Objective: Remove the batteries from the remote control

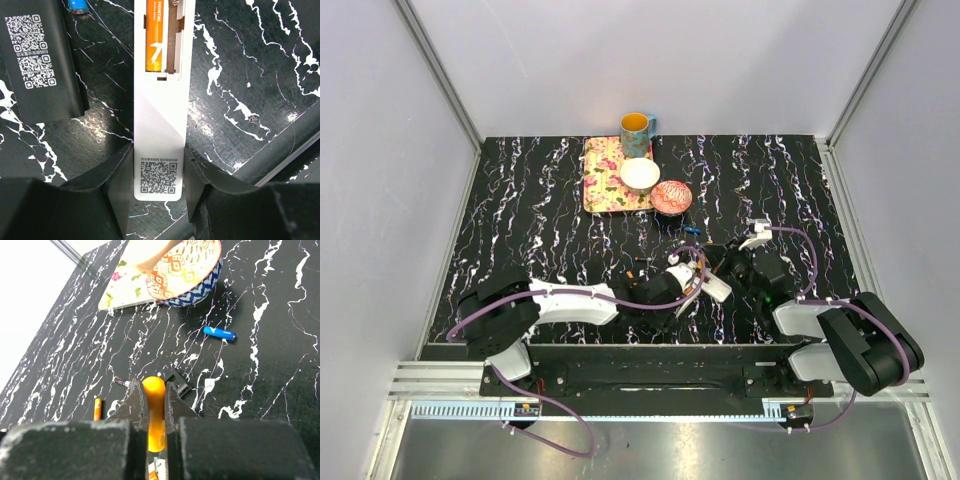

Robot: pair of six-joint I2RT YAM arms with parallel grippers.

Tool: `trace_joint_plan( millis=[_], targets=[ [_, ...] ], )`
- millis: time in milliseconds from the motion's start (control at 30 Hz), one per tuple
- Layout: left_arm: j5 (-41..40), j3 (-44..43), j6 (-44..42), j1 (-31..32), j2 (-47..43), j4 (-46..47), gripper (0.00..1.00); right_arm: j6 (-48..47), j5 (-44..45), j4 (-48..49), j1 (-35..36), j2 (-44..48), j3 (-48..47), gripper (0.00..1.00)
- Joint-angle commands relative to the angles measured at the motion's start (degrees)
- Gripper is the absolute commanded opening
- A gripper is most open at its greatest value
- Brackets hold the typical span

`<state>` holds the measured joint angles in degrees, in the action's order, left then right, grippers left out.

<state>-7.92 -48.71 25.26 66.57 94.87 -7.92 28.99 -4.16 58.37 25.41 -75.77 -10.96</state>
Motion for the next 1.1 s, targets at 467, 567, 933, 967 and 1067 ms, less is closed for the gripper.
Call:
trace_joint_plan(
  millis=[467, 567, 933, 967, 1067],
  targets=[
    [2.21, 3.27, -0.21, -1.17, 4.45, -0.78, 0.00, 11.10, -10.34, -1.58, 1.93, 3.60, 0.24, 0.00],
    [2.30, 3.44, -0.12, -1.26, 4.27, -0.78, 0.00, 7.06, -6.39, -8.08, 1.93, 7.82, -1.16, 0.00],
    [2.74, 3.18, -0.29, -1.17, 4.71, -0.87, 0.00, -3.85, 6.53, -20.67, 1.75, 16.71, -2.84, 0.00],
    [2.74, 3.18, -0.29, -1.17, 4.71, -0.87, 0.00, -4.12, 6.88, -20.49, 1.84, 16.44, -3.01, 0.00],
    [2.91, 3.27, -0.21, -1.17, 4.80, -0.87, 0.00, -4.21, 6.45, -19.17, 1.75, 15.21, -3.28, 0.00]
  ],
)
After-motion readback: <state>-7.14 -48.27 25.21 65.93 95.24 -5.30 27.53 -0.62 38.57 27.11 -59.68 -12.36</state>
